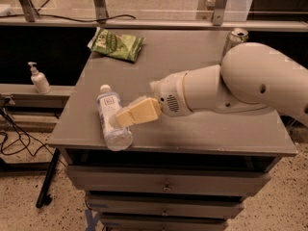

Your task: Move blue plastic bottle near 7up can

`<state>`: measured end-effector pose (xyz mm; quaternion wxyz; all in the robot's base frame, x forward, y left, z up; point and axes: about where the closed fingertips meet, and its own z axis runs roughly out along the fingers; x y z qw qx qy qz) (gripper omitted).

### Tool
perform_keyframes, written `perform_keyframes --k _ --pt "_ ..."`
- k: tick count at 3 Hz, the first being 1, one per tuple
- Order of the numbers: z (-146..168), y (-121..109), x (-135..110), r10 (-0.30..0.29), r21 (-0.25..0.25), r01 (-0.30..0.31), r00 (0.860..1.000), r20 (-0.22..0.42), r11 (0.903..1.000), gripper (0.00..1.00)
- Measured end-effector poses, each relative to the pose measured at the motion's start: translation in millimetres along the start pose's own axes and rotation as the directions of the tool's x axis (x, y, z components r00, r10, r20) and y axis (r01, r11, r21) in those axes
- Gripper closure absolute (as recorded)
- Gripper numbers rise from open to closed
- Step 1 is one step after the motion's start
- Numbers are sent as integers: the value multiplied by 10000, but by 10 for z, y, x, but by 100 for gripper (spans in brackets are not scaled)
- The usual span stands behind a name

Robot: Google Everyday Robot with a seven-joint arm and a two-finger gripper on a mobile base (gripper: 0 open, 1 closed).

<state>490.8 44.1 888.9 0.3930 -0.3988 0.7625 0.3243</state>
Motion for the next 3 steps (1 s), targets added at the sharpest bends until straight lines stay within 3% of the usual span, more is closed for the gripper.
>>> perform_keyframes --k 3 --pt "436 280 -46 592 298 -583 9978 -298 9979 0"
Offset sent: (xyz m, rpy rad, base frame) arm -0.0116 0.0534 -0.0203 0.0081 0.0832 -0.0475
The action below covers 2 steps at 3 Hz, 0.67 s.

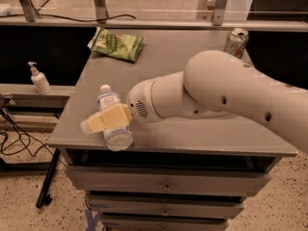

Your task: Move blue plastic bottle near 7up can

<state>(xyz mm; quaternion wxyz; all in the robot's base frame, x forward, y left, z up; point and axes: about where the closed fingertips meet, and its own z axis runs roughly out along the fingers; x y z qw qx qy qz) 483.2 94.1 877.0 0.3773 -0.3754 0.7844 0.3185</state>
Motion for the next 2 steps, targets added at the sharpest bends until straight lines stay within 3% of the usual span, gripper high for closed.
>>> perform_keyframes --k 1,2 --pt "159 54 -11 63 203 -58 9996 -275 9998 0" --pt "320 69 -3 187 331 -173 9989 -429 9993 18"
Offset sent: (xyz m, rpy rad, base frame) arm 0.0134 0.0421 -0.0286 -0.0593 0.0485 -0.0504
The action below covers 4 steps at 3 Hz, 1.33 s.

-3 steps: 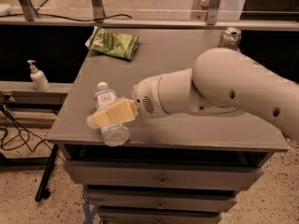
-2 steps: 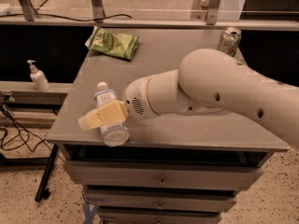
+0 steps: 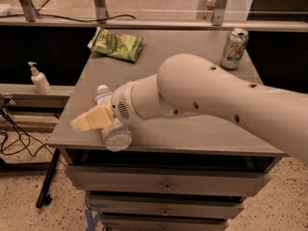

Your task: Move blue plastic bottle near 7up can

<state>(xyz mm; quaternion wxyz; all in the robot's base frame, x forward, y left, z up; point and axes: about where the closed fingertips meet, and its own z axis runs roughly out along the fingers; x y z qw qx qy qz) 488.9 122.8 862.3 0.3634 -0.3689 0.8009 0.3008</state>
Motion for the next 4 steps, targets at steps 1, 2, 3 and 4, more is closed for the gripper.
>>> perform_keyframes --k 1,2,3,4 --pt "89 -4 -16 68 145 -69 10000 43 9999 41" --pt "46 -51 -12 76 464 -78 10000 53 9989 65" --pt "-76 -119 0 4 841 -3 10000 -11 9965 88" --pt "-224 -220 12 -202 1237 229 9995 -228 9921 100"
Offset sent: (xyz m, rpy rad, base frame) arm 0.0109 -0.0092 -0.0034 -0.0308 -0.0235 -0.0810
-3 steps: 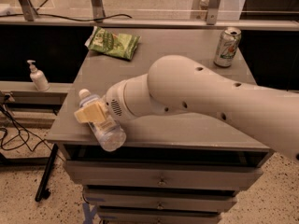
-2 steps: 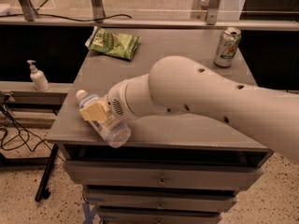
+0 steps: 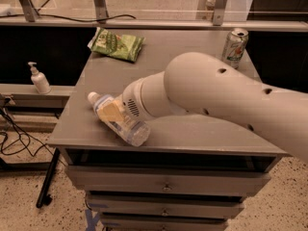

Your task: Move blue plastic bottle near 7up can

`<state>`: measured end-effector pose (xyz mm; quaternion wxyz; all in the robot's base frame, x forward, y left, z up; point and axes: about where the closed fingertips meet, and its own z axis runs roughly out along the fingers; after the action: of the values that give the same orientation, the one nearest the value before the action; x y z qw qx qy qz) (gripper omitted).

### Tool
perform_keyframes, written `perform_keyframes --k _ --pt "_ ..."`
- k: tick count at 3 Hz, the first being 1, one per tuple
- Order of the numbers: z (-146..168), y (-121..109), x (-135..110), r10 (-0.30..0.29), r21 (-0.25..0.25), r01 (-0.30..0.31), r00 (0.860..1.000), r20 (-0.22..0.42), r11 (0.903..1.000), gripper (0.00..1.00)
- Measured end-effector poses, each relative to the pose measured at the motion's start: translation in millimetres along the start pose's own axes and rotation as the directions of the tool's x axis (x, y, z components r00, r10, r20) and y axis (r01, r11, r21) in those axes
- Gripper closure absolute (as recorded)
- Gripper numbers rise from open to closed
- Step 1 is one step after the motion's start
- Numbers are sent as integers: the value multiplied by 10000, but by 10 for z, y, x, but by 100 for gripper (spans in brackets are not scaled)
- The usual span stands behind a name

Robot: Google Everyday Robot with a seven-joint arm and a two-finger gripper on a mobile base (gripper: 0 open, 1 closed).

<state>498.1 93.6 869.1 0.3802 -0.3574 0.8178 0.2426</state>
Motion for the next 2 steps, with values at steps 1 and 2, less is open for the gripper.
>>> perform_keyframes --k 1,2 --pt "-238 -215 -33 -448 519 459 9988 -220 9976 100" --pt "-586 -523 -79 -1025 1051 1059 9940 -370 9888 100"
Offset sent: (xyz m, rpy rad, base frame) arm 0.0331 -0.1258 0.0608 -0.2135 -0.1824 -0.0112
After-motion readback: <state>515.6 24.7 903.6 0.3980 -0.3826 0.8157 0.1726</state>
